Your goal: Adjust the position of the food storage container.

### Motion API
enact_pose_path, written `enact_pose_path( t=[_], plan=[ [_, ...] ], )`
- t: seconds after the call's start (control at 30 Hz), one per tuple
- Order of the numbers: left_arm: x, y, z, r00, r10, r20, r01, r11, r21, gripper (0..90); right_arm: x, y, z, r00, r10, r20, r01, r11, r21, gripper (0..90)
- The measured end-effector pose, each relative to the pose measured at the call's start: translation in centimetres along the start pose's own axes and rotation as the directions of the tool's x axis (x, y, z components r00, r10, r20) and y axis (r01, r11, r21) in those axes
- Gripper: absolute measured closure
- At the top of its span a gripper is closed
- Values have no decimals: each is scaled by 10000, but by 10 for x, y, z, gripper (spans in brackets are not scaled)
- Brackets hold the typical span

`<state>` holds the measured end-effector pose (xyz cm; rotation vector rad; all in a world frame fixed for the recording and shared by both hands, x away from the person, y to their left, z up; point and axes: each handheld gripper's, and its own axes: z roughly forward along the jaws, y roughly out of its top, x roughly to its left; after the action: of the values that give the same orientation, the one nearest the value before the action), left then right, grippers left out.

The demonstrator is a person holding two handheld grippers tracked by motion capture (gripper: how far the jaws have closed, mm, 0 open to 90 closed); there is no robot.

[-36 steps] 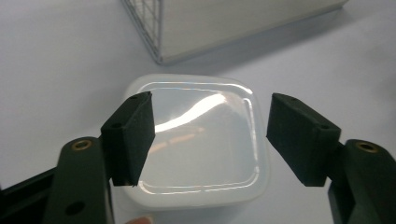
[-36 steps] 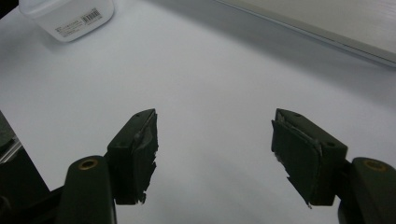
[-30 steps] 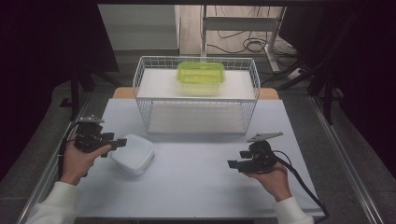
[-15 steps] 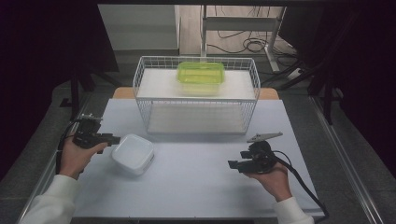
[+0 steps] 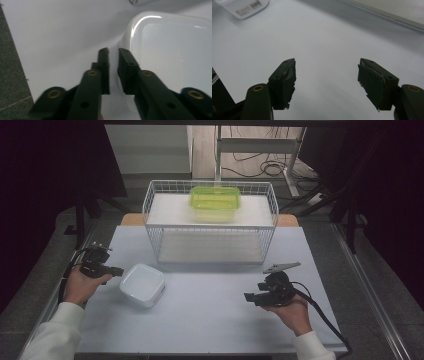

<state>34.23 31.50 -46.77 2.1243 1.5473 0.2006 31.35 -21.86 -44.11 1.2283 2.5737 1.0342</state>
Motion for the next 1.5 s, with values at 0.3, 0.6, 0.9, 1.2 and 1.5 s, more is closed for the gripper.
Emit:
enact_pose_path(
  t=[0.3, 0.6, 0.9, 1.2, 1.5],
  plan=[
    [-1, -1, 11, 9999, 5, 112, -11, 9989, 475, 898, 0, 0, 0, 9999, -5, 143, 4, 10000, 63, 300],
    [0, -6, 12, 9999, -91, 145, 81, 9978, 660, 899, 0, 0, 1, 9996, -33, 294, 29, 9999, 141, 292],
    [-6, -7, 12, 9996, 23, 269, -41, 9976, 687, 899, 0, 0, 1, 9996, 25, 298, -29, 9999, 138, 292],
    [-25, -6, 15, 9976, 282, 626, -311, 9985, 461, 899, -1, 0, 0, 9995, -3, 318, 0, 9999, 102, 292],
    [-42, -6, 19, 9946, 435, 937, -474, 9981, 399, 899, 0, 0, 0, 9996, 8, 299, -11, 9999, 104, 292]
  ],
)
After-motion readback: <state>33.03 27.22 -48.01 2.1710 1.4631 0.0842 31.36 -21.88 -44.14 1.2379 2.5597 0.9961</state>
